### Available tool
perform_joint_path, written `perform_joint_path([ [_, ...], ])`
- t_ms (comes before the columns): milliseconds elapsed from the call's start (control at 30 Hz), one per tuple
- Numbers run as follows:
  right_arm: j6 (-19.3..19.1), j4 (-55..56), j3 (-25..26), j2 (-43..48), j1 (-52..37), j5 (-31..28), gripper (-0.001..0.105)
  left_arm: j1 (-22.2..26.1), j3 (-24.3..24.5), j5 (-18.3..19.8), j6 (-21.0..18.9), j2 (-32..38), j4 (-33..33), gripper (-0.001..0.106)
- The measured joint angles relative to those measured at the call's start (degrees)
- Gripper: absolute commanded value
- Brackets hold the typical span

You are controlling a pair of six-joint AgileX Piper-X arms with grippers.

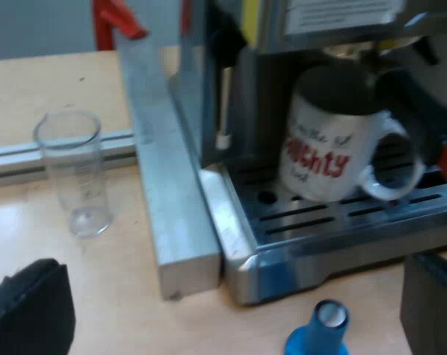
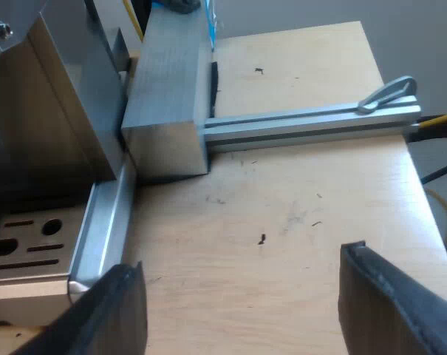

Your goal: Remove mug from coffee machine

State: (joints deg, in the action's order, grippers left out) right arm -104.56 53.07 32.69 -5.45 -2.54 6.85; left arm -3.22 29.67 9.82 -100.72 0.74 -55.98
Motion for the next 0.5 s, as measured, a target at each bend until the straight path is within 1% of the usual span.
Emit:
perform_joint_path([
  [33, 0.0, -0.15, 0.19, -0.53, 0.7, -0.02, 0.058, -1.63, 1.1, 0.54, 0.0, 0.0, 0.0, 0.09],
  [100, -1.4, -0.33, 1.08, -2.34, 3.16, 0.22, 0.058, -4.26, 1.22, 1.92, 0.0, 0.0, 2.22, 0.09],
  [167, -2.57, -0.2, 1.82, -3.66, 5.39, 0.37, 0.058, -5.44, 1.22, 2.24, 0.0, 0.0, 3.39, 0.09],
  [233, -3.43, -0.44, 2.98, -6.83, 10.19, 0.32, 0.058, -7.49, 1.22, 2.42, 0.0, 0.0, 5.42, 0.09],
  [367, -3.87, -0.62, 3.68, -9.71, 15.83, 1.13, 0.058, -11.78, 1.22, 2.54, 0.67, -1.02, 8.72, 0.09],
  [467, -4.1, -1.6, 3.73, -10.96, 18.5, 1.56, 0.058, -12.43, 1.22, 2.54, 1.02, -1.35, 9.09, 0.09],
  [500, -4.1, -3.51, 3.73, -12.08, 20.76, 1.68, 0.058, -13.9, 1.22, 2.54, 1.67, -2.21, 10.0, 0.09],
])
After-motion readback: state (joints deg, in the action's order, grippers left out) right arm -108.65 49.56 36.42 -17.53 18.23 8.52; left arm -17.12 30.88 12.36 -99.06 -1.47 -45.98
